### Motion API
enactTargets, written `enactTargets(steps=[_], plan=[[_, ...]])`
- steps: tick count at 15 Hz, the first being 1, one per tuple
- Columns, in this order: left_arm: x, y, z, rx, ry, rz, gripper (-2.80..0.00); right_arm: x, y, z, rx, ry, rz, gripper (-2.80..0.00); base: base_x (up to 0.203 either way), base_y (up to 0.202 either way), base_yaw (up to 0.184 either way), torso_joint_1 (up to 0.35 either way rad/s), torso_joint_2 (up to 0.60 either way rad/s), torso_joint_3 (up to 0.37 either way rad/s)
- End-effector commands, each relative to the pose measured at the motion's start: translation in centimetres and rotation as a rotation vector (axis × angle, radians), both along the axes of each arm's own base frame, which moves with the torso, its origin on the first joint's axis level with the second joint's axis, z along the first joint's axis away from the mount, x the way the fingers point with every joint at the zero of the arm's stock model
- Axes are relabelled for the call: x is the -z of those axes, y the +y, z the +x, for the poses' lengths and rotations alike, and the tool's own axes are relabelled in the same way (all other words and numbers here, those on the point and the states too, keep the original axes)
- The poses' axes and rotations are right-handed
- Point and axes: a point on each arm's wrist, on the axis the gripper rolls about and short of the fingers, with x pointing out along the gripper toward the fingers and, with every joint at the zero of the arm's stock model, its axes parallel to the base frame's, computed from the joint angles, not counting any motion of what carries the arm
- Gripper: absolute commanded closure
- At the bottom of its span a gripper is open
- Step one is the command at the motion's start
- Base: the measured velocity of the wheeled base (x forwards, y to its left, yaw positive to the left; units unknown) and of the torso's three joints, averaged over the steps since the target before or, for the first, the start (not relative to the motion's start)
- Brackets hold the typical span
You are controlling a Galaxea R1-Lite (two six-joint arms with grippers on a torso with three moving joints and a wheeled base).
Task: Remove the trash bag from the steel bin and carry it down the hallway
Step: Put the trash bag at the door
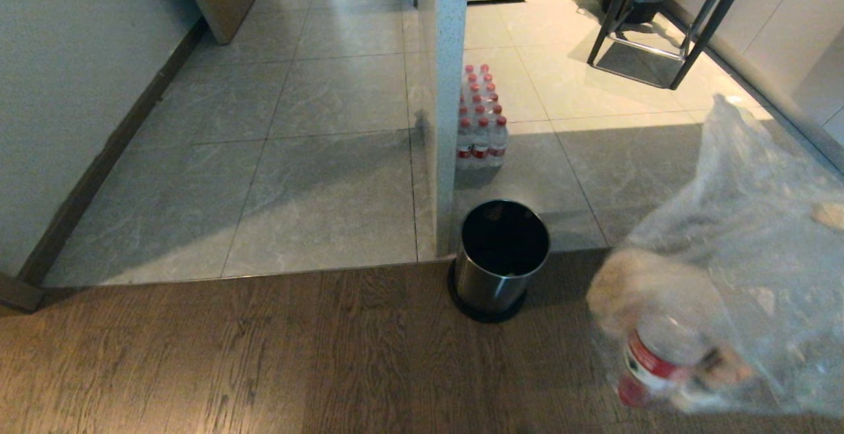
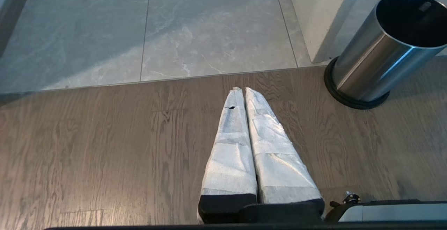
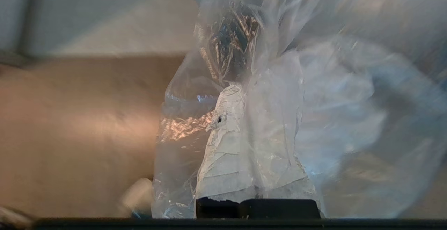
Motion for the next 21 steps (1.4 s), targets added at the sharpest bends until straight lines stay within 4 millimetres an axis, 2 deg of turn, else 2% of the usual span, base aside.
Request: enactTargets(steps=[1, 3, 4, 6, 8, 11, 14, 16, 21], plan=[[0.0, 0.0, 0.0, 0.0, 0.0, 0.0, 0.0, 5.3, -1.7, -8.2, 0.057, -0.144, -0.021, 0.0, 0.0, 0.0, 0.0, 0.0, 0.0, 0.0], [0.0, 0.0, 0.0, 0.0, -0.002, 0.0, 0.0, 11.6, -1.9, -9.0, 0.141, -0.08, -0.091, 0.0, 0.0, 0.0, 0.0, 0.0, 0.0, 0.0], [0.0, 0.0, 0.0, 0.0, 0.0, 0.0, 0.0, 13.7, -1.8, -8.9, 0.159, -0.043, -0.124, 0.0, 0.0, 0.0, 0.0, 0.0, 0.0, 0.0], [0.0, 0.0, 0.0, 0.0, 0.0, 0.0, 0.0, 16.5, -1.7, -8.6, 0.149, -0.005, -0.202, 0.0, 0.0, 0.0, 0.0, 0.0, 0.0, 0.0], [0.0, 0.0, 0.0, 0.0, 0.0, 0.0, 0.0, 18.4, -1.7, -8.5, 0.183, 0.0, -0.231, 0.0, 0.0, 0.0, 0.0, 0.0, 0.0, 0.0], [0.0, 0.0, 0.0, 0.0, 0.0, 0.0, 0.0, 20.0, -1.8, -9.1, 0.241, -0.092, -0.241, 0.0, 0.0, 0.0, 0.0, 0.0, 0.0, 0.0], [0.0, 0.0, 0.0, 0.0, 0.0, 0.0, 0.0, 20.3, -1.8, -10.0, 0.274, -0.247, -0.198, 0.0, 0.0, 0.0, 0.0, 0.0, 0.0, 0.0], [0.0, 0.0, 0.0, 0.0, 0.0, 0.0, 0.0, 20.4, -1.9, -10.0, 0.296, -0.255, -0.126, 0.0, 0.0, 0.0, 0.0, 0.0, 0.0, 0.0], [0.0, 0.0, 0.0, 0.0, 0.0, 0.0, 0.0, 20.4, -1.9, -10.0, 0.302, -0.255, -0.124, 0.0, 0.0, 0.0, 0.0, 0.0, 0.0, 0.0]])
